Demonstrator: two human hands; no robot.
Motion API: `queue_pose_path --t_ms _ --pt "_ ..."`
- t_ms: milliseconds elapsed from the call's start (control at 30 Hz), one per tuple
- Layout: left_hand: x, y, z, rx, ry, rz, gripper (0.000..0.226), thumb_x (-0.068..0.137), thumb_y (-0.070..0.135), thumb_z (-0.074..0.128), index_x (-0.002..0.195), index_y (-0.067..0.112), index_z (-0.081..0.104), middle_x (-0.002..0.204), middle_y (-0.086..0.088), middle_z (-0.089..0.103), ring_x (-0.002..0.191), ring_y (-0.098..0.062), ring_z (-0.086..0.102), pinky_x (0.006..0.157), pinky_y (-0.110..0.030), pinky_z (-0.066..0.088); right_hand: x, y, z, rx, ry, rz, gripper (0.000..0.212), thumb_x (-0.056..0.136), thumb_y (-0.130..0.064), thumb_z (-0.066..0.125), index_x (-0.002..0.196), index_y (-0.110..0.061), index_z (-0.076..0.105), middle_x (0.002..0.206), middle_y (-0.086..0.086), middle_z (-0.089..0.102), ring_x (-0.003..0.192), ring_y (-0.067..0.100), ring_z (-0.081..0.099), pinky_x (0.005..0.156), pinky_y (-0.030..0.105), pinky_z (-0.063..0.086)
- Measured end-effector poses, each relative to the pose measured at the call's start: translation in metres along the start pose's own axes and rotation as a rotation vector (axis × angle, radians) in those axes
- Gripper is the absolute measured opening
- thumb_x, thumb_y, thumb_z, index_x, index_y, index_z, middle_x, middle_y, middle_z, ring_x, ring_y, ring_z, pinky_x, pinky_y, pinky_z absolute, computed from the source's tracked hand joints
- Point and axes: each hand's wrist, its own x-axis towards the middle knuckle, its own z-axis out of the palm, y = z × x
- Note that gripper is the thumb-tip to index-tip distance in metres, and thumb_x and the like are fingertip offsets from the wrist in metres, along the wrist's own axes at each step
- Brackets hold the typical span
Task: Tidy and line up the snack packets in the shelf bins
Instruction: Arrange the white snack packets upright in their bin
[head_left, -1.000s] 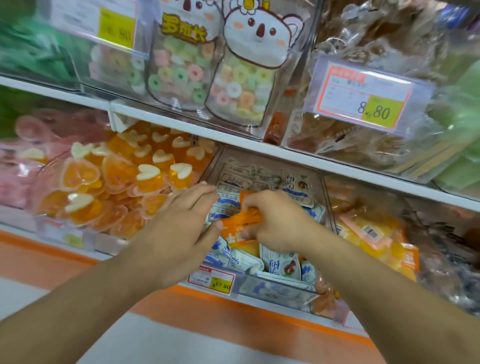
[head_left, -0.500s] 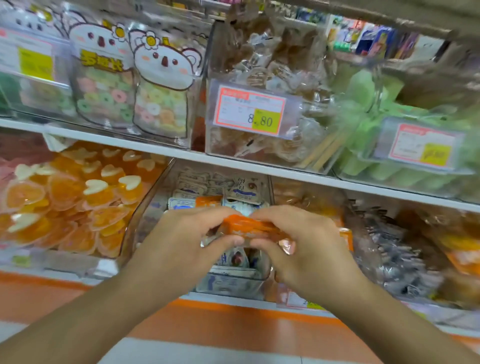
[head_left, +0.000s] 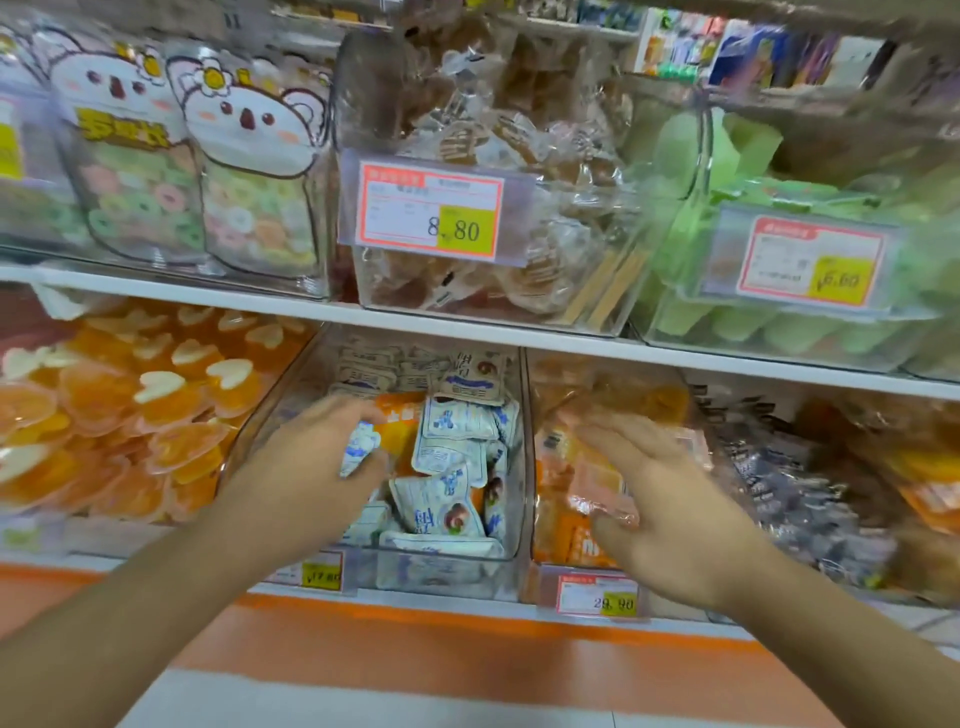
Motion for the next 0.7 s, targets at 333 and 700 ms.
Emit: queue_pose_path --t_ms 333,700 --pt "0.051 -0.033 0.023 -0.027 -0.061 0.013 0.047 0.103 0.033 0.054 0.149 0.028 0.045 0.147 0.002 0.05 0.132 -0.018 0.05 0.105 -0.031 0.04 0.103 -0.091 0.043 -0.268 -0.124 -0.286 0.056 0.107 -0.057 0.035 0.16 -0.045 0.019 0.173 -0.006 0.015 0.159 0.021 0.013 0.127 0.047 0.015" --pt "0.083 -0.036 0.045 0.077 -0.231 0.003 0.066 0.09 0.066 0.057 0.148 0.037 0.042 0.148 -0.002 0.045 0.137 -0.034 0.036 0.112 -0.049 0.033 0.099 -0.068 0.034 -0.233 -0.124 -0.225 0.052 0.098 -0.058 0.05 0.149 -0.047 0.042 0.168 -0.018 0.029 0.153 0.014 0.033 0.122 0.041 0.035"
